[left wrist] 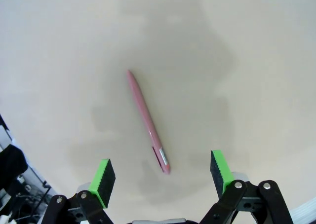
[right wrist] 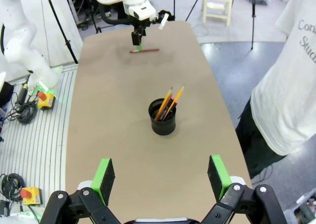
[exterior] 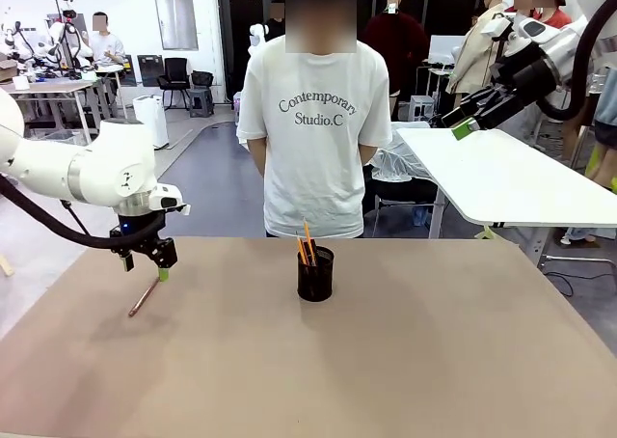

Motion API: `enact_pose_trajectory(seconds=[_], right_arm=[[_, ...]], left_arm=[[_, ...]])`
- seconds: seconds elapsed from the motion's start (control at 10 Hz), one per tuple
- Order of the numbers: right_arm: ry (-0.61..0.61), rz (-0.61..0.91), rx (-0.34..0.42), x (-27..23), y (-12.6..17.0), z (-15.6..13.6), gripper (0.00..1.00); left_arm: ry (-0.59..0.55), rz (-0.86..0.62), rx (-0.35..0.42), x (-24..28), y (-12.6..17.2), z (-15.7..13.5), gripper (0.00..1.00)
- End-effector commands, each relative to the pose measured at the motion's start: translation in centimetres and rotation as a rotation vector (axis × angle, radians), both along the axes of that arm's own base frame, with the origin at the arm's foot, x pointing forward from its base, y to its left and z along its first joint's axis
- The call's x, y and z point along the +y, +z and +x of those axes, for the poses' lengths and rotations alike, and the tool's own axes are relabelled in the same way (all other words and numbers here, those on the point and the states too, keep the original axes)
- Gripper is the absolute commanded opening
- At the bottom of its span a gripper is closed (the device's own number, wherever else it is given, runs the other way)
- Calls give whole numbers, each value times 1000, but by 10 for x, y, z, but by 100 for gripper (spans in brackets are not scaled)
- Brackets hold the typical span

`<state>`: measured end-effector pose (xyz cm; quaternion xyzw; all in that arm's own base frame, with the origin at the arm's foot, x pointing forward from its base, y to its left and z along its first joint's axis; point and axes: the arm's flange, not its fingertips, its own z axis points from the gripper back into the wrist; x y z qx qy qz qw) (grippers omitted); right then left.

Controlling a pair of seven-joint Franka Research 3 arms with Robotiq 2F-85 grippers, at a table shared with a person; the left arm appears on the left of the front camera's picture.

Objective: Place the pens into the pen holder.
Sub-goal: Pick up a writing instrument from the table and place it into the Pen holder.

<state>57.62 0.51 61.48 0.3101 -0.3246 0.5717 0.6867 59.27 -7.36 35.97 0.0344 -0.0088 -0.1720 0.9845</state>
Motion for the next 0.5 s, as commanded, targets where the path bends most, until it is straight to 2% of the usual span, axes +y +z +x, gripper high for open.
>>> enact_pose_trajectory(seconds=[0.0,0.4], right_arm=[[4,-1,-1,0,2,0,100],[4,-1,-1,0,2,0,100]], left_arm=[[-20,-52,11,6,-4,13,100],[-40,-54,-1,11,-25,21,100]])
